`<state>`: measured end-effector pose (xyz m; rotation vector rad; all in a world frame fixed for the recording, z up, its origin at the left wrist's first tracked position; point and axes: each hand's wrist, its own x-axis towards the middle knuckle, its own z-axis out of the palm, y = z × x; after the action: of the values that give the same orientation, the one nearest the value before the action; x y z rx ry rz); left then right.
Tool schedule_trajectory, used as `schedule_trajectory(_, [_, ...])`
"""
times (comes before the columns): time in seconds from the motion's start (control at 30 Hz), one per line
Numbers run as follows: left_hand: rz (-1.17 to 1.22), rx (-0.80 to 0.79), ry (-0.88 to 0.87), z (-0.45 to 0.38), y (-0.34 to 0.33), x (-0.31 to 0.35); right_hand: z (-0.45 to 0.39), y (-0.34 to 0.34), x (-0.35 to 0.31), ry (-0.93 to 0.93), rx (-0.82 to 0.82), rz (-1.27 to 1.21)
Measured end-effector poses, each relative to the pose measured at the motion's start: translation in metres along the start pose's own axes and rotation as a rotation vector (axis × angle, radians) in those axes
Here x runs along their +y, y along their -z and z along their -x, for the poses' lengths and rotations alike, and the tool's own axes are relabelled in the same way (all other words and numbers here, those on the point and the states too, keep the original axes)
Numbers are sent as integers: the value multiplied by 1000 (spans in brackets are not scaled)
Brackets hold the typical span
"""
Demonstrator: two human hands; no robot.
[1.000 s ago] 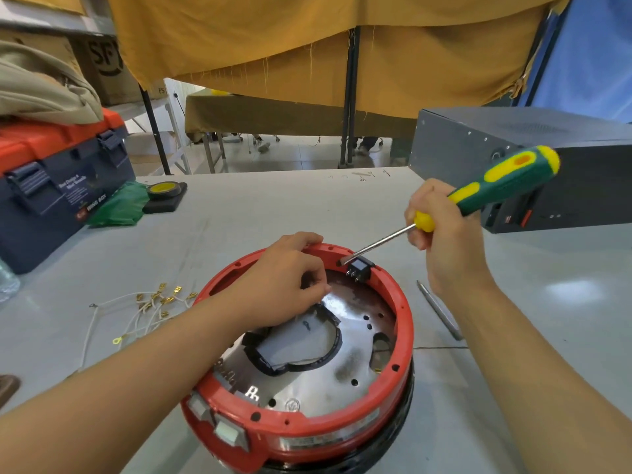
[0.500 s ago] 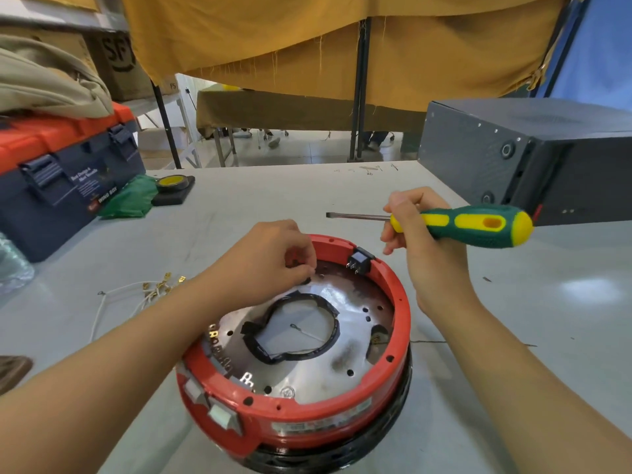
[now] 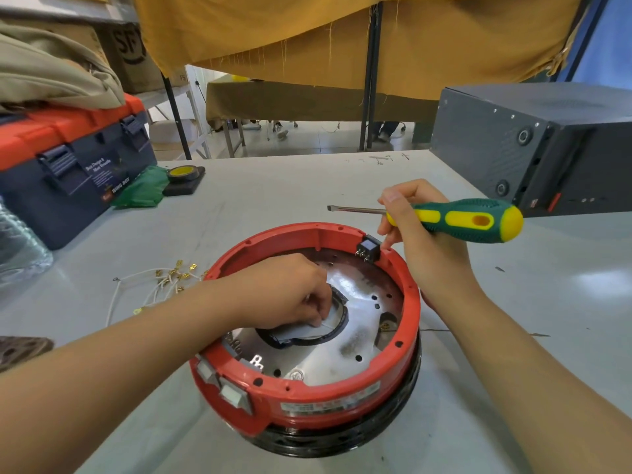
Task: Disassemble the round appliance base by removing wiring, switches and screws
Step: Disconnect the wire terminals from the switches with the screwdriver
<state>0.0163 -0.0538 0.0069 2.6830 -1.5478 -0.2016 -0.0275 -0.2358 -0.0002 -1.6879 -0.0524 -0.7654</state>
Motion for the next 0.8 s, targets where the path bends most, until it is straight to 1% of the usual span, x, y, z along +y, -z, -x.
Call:
schedule_trajectory(0.17, [-98,-49,0,0,-2,3,1,0,-2,8,-5,-3])
schedule_trajectory(0.3, [-167,-33,-42,1,-3,2,1,0,-3,13,-3,-4])
schedule_trajectory(0.47, [-137,27,-43,4,5,0,0,1,-3,14,4,-2])
schedule_trajectory(0.7, [100,22,97,10,25,-6,-1,2,-1,11,8,-2])
schedule_trajectory(0.8, [116,27,126,19,30,-14,0,1,0,9,-27,5])
